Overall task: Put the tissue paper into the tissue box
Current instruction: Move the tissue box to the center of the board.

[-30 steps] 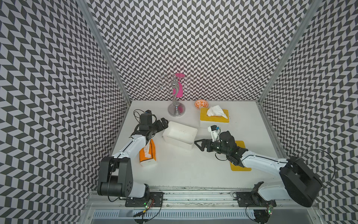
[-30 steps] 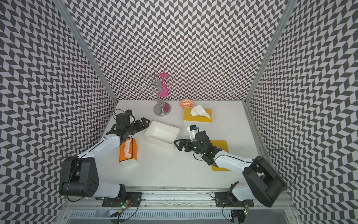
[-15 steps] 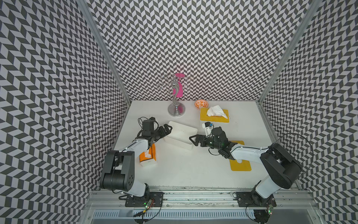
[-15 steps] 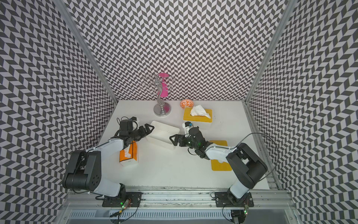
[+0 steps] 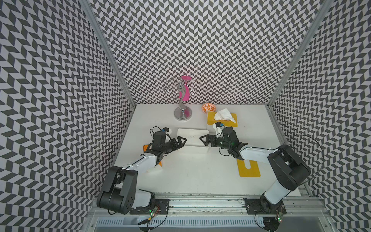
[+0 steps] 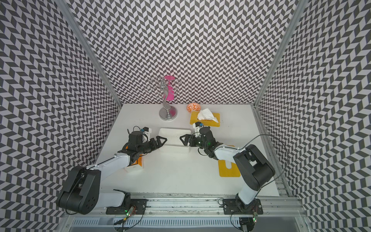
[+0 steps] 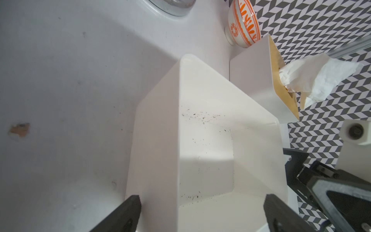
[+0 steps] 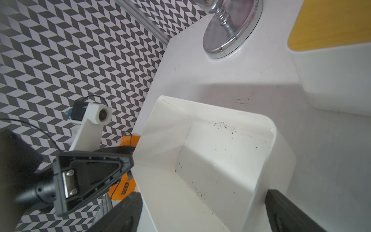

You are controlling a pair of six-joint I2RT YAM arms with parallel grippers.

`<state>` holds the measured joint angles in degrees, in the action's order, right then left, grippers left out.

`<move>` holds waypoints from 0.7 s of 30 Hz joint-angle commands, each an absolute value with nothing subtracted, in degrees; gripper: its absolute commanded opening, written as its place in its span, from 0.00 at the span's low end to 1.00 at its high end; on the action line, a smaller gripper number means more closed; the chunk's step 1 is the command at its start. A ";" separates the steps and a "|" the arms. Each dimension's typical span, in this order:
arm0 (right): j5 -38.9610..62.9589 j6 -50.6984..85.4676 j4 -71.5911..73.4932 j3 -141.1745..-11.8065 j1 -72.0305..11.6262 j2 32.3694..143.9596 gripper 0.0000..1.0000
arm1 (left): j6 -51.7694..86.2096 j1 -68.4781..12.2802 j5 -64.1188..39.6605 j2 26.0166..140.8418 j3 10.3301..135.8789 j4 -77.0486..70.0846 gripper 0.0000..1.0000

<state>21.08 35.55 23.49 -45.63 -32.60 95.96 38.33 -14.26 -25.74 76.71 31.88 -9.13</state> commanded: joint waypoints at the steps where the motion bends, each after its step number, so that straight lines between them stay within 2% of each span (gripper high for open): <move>1: 23.30 32.83 22.32 -46.67 -32.04 95.49 1.00 | 38.90 -15.21 -26.20 74.22 30.94 -11.60 1.00; 6: 21.07 29.40 18.05 -46.17 -30.94 92.78 0.99 | 36.32 -15.12 -17.83 69.39 32.59 -3.49 1.00; 15: 17.55 26.52 14.13 -39.93 -30.63 81.76 1.00 | 38.15 -14.15 14.17 48.77 35.44 16.09 1.00; 21: 18.85 29.35 16.76 -33.34 -30.66 73.87 1.00 | 40.91 -5.54 16.47 44.32 33.36 22.38 1.00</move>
<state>18.83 28.34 14.59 -35.66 -30.83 76.75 39.09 -8.64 11.57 44.07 34.30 15.55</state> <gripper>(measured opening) 0.995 0.998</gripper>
